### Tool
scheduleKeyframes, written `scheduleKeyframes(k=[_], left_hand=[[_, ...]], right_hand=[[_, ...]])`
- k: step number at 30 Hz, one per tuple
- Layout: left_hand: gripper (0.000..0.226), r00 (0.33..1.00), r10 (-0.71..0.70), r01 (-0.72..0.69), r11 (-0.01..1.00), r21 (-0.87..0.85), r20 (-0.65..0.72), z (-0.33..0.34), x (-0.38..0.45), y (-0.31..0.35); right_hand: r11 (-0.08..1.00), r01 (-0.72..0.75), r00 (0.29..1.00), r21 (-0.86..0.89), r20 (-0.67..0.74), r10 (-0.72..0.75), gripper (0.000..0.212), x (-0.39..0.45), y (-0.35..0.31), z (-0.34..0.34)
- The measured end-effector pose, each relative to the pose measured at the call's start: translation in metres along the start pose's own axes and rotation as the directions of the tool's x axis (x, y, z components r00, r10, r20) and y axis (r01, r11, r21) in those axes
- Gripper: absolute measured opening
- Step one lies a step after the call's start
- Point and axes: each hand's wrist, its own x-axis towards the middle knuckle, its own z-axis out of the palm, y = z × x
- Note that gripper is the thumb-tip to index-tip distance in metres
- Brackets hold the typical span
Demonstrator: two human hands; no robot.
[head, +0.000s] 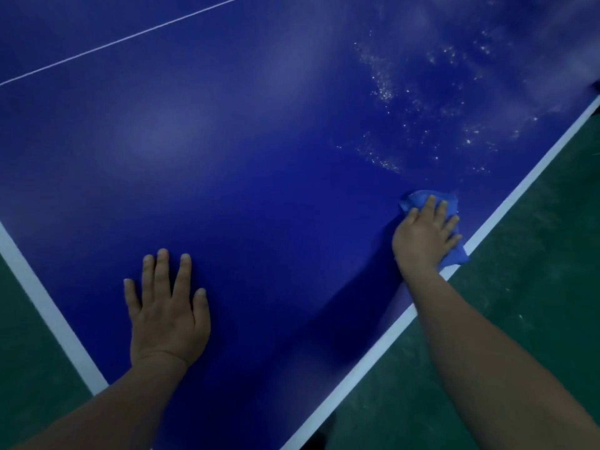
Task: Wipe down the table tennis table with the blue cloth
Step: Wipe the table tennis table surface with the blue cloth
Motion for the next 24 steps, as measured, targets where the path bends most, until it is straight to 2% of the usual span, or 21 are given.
scheduleKeyframes(k=[2, 4, 5, 7, 8, 9, 10, 12, 14, 15, 17, 19, 21, 22, 24], left_hand=[[0.071, 1.0, -0.003, 0.003, 1.0, -0.007, 0.001, -0.001, 0.0, 0.0], [0.072, 1.0, -0.011, 0.011, 1.0, -0.007, 0.002, -0.001, -0.001, 0.002], [0.072, 1.0, -0.012, 0.012, 1.0, -0.002, 0.003, -0.001, -0.001, 0.002], [0.072, 1.0, -0.01, 0.01, 1.0, 0.002, 0.004, -0.001, -0.002, 0.001], [0.072, 1.0, -0.01, 0.01, 1.0, 0.001, 0.004, -0.002, -0.002, 0.0], [0.072, 1.0, -0.012, 0.012, 1.0, -0.002, 0.006, -0.003, -0.002, 0.0], [0.072, 1.0, -0.014, 0.014, 1.0, -0.005, 0.009, -0.003, -0.001, 0.0], [0.073, 1.0, -0.016, 0.016, 1.0, -0.01, 0.01, -0.004, -0.002, 0.003], [0.072, 1.0, -0.015, 0.015, 1.0, -0.01, 0.006, -0.004, -0.001, 0.005], [0.072, 1.0, -0.012, 0.012, 1.0, -0.008, 0.004, -0.004, -0.001, 0.005], [0.072, 1.0, -0.009, 0.009, 1.0, -0.01, 0.008, -0.004, -0.001, 0.003], [0.072, 1.0, -0.014, 0.015, 1.0, -0.016, 0.008, -0.004, -0.002, 0.002], [0.072, 1.0, -0.014, 0.014, 1.0, -0.011, 0.007, -0.004, -0.002, 0.002], [0.072, 1.0, -0.014, 0.014, 1.0, -0.008, 0.007, -0.003, -0.002, 0.002], [0.072, 1.0, -0.017, 0.017, 1.0, -0.01, 0.007, -0.003, -0.002, 0.002]], right_hand=[[0.998, 0.069, 0.998, 0.003, -0.007, -0.069, 0.054, -0.025, -0.027, 0.012], [0.961, 0.275, 0.961, -0.004, -0.017, -0.275, 0.053, -0.069, -0.054, 0.027], [0.902, 0.432, 0.902, -0.022, -0.012, -0.432, 0.052, -0.098, -0.061, 0.034], [0.687, 0.725, 0.687, -0.042, 0.109, -0.718, 0.052, -0.153, -0.051, 0.041], [0.6, 0.8, 0.596, -0.03, 0.163, -0.786, 0.051, -0.165, -0.035, 0.039], [0.566, 0.824, 0.56, -0.025, 0.189, -0.807, 0.052, -0.161, -0.016, 0.035], [0.589, 0.807, 0.585, -0.036, 0.184, -0.79, 0.052, -0.145, 0.002, 0.03], [0.72, 0.681, 0.732, -0.128, 0.127, -0.67, 0.054, -0.094, 0.034, 0.018], [0.862, 0.477, 0.879, -0.172, 0.098, -0.467, 0.054, -0.035, 0.056, 0.003], [0.913, 0.379, 0.925, -0.152, 0.102, -0.366, 0.054, -0.015, 0.059, -0.004], [0.969, 0.231, 0.972, -0.092, 0.078, -0.224, 0.054, -0.002, 0.05, -0.011], [0.982, 0.181, 0.983, -0.058, 0.051, -0.179, 0.055, -0.024, 0.027, -0.002], [0.95, 0.306, 0.952, -0.066, 0.034, -0.304, 0.054, -0.072, 0.005, 0.011], [0.895, 0.439, 0.898, -0.075, 0.059, -0.436, 0.054, -0.103, -0.002, 0.016], [0.716, 0.694, 0.715, -0.069, 0.182, -0.675, 0.054, -0.148, 0.003, 0.02]])
